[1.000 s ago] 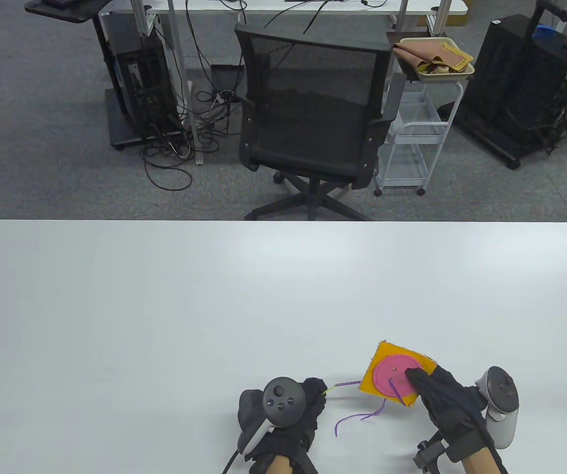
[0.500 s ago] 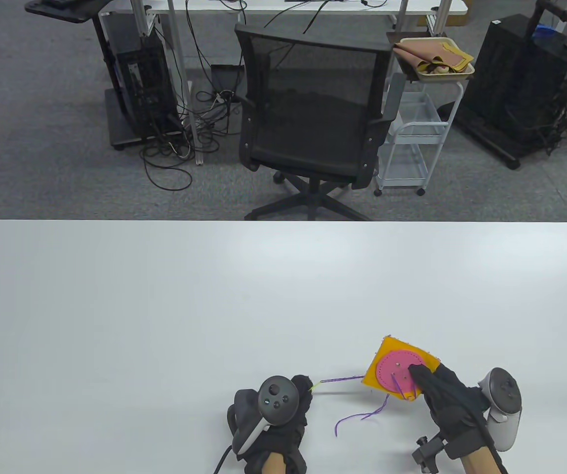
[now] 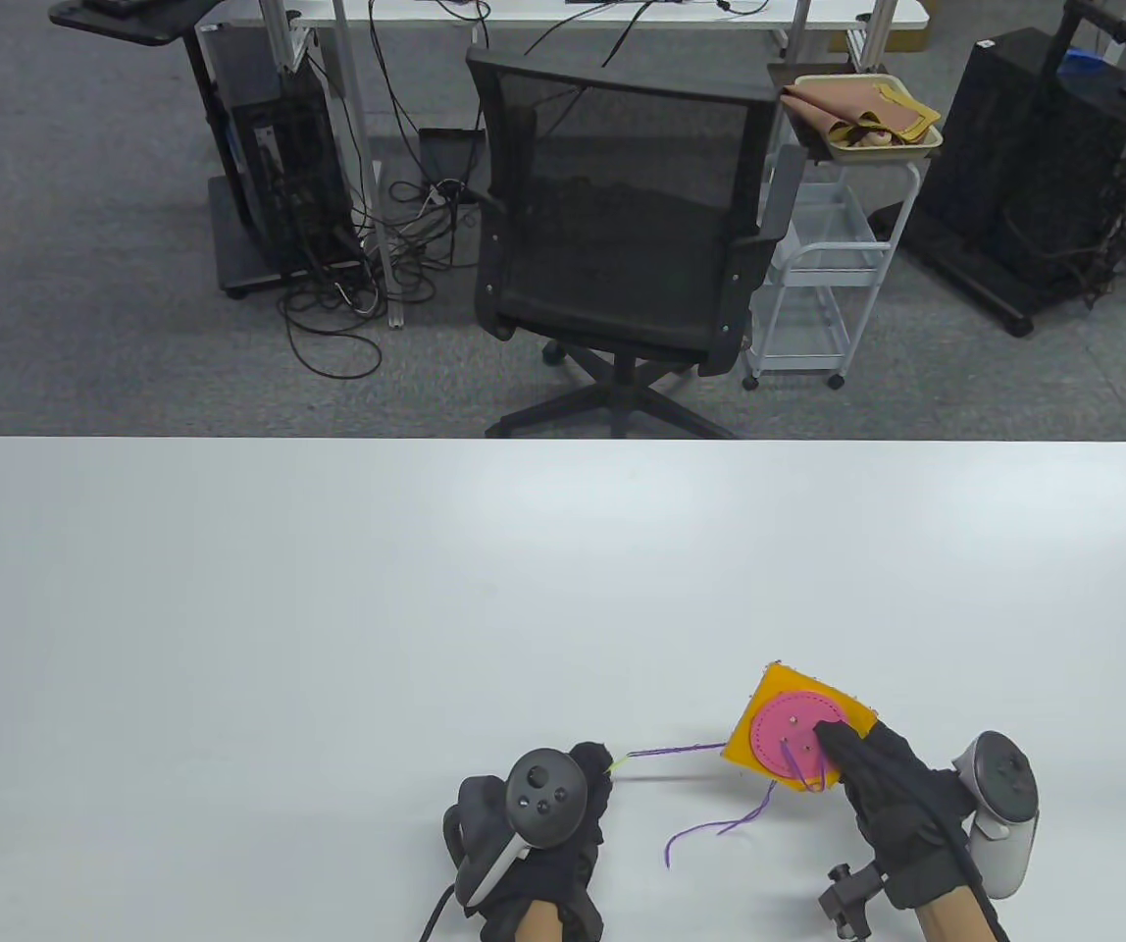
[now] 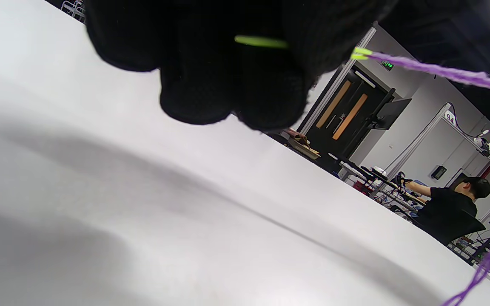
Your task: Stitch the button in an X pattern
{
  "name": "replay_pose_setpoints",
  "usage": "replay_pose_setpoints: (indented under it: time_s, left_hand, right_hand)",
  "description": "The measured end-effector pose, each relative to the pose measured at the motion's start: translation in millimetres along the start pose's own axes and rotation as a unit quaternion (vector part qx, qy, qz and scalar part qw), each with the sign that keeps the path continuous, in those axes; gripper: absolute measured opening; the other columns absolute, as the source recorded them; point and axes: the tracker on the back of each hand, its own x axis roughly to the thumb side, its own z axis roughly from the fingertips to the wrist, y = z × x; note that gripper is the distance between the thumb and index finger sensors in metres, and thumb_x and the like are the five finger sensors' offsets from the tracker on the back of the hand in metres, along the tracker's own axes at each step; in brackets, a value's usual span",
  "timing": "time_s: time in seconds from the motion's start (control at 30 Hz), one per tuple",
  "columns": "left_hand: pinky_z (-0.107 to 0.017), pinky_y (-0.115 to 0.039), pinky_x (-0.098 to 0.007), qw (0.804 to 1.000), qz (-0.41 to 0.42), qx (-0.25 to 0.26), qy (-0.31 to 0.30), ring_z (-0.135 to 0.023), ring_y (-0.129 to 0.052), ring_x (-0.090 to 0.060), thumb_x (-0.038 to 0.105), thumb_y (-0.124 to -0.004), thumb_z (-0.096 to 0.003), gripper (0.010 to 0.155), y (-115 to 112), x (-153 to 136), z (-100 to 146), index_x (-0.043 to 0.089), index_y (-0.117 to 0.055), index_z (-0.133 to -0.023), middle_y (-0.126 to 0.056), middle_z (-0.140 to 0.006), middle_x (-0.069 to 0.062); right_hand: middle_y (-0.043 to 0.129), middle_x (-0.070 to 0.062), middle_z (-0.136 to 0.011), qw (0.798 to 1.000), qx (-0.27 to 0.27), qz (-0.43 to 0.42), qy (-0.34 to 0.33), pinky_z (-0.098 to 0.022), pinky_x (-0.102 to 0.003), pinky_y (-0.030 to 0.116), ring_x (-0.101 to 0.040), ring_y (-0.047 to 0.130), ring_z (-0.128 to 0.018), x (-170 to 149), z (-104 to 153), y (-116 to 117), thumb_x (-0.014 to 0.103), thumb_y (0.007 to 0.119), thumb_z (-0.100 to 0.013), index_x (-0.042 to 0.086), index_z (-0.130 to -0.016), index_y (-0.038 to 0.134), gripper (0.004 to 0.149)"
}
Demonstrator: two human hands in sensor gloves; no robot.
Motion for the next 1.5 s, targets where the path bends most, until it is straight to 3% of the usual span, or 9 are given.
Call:
replay_pose_setpoints:
  time_s: [0.63, 1.0, 1.2, 1.5]
  left_hand:
    - [-0.055, -0.077, -0.054, 0.999, -0.001, 0.028, 0.042, -0.066, -0.100, -0.029, 0.030, -0.076, -0.0500, 0.038, 6.7, -19.2, 2.3, 0.021, -0.080, -0.087, -0.101, -0.070, 0.000]
    - [-0.043, -0.084, -0.051, 0.996, 0.008, 0.060, 0.068, -0.052, -0.106, -0.025, 0.028, -0.074, -0.0500, 0.039, 7.9, -26.4, 2.9, 0.015, -0.077, -0.087, -0.103, -0.066, -0.001]
    - [-0.040, -0.086, -0.050, 0.996, -0.025, 0.071, 0.046, -0.048, -0.107, -0.025, 0.024, -0.072, -0.0509, 0.058, 8.9, -18.2, 2.7, 0.026, -0.056, -0.106, -0.104, -0.065, -0.002]
    - [-0.040, -0.087, -0.050, 0.996, -0.056, 0.069, 0.032, -0.047, -0.109, -0.025, 0.023, -0.071, -0.0509, 0.060, 6.1, -10.1, 1.4, 0.029, -0.051, -0.108, -0.105, -0.064, -0.002]
  right_hand:
    - [0.068, -0.006, -0.093, 0.999, -0.007, -0.041, 0.004, -0.073, -0.051, 0.058, -0.017, 0.075, -0.067, 4.4, 1.2, -8.5, 0.044, 0.071, -0.053, 0.027, -0.089, 0.075, 0.040]
    - [0.066, -0.007, -0.095, 0.998, -0.006, -0.062, -0.001, -0.075, -0.052, 0.056, -0.019, 0.074, -0.070, 6.2, 1.4, -13.5, 0.043, 0.070, -0.054, 0.026, -0.089, 0.074, 0.040]
    - [0.070, -0.008, -0.097, 0.997, 0.009, -0.071, -0.012, -0.075, -0.054, 0.057, -0.024, 0.078, -0.081, 6.9, 0.7, -8.2, 0.042, 0.069, -0.054, 0.026, -0.090, 0.073, 0.039]
    - [0.077, -0.008, -0.093, 0.996, 0.022, -0.079, -0.020, -0.073, -0.055, 0.060, -0.024, 0.082, -0.082, 6.8, 0.1, -7.7, 0.042, 0.069, -0.054, 0.026, -0.089, 0.073, 0.039]
